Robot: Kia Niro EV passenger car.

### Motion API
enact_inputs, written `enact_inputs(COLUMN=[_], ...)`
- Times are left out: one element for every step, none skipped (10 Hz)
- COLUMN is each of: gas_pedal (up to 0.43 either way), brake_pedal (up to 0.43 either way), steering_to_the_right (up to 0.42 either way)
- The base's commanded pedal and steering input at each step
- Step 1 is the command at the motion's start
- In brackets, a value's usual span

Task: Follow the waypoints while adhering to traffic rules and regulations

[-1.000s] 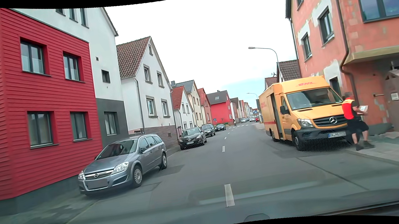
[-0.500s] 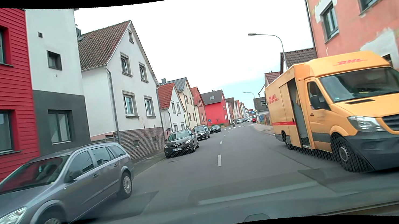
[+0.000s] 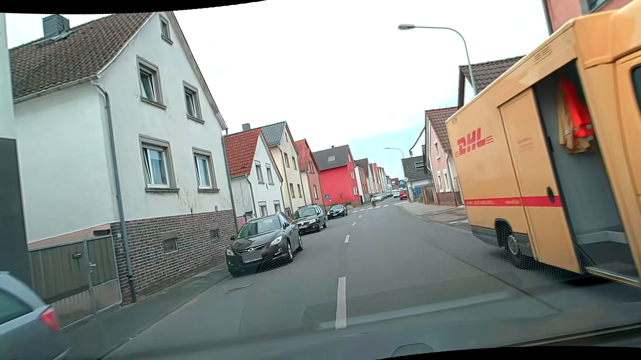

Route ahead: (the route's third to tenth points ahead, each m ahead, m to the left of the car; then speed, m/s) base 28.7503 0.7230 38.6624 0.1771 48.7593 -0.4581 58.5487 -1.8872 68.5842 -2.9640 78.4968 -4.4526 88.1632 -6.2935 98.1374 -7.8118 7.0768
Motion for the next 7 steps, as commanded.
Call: enact_inputs(gas_pedal=[0.0, 0.0, 0.0, 0.0, 0.0, 0.0, 0.0], brake_pedal=[0.0, 0.0, 0.0, 0.0, 0.0, 0.0, 0.0], steering_to_the_right=[0.024, 0.024, 0.024, 0.023, 0.02, 0.018, 0.018])
